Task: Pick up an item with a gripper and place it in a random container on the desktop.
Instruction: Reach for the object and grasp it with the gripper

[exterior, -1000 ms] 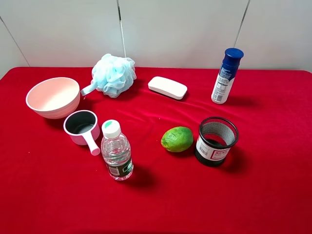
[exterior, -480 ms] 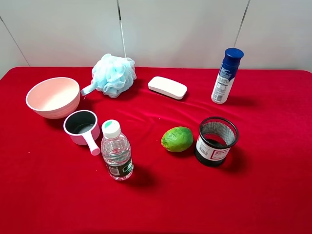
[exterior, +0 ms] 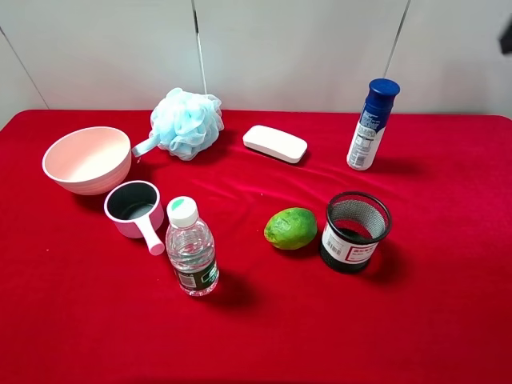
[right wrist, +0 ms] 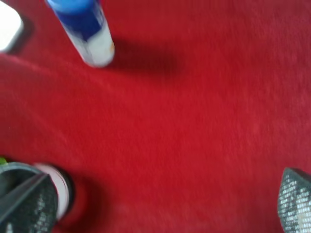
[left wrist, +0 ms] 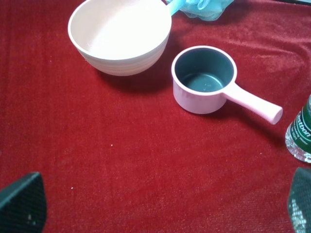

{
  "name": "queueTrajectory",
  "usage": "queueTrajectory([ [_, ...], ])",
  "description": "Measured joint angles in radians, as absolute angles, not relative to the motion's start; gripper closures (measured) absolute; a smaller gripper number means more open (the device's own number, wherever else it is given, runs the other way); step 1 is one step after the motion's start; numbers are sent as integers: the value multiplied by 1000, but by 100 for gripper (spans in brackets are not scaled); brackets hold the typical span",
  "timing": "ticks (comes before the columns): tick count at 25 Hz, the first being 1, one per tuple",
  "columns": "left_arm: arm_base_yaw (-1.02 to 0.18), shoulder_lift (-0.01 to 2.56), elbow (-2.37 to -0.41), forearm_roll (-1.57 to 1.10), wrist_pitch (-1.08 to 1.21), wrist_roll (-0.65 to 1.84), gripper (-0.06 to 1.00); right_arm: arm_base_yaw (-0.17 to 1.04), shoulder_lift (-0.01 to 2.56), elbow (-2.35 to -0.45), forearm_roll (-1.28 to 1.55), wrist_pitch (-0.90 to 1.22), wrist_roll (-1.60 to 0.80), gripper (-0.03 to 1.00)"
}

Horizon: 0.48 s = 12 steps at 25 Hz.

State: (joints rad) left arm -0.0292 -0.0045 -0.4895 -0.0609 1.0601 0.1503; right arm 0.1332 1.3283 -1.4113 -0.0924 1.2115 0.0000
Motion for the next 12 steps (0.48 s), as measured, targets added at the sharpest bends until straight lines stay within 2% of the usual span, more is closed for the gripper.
queueTrajectory([
  [12,-29,-5,-490,-61,1060,150,-5,154,1739,-1759,-29,1219,0,28],
])
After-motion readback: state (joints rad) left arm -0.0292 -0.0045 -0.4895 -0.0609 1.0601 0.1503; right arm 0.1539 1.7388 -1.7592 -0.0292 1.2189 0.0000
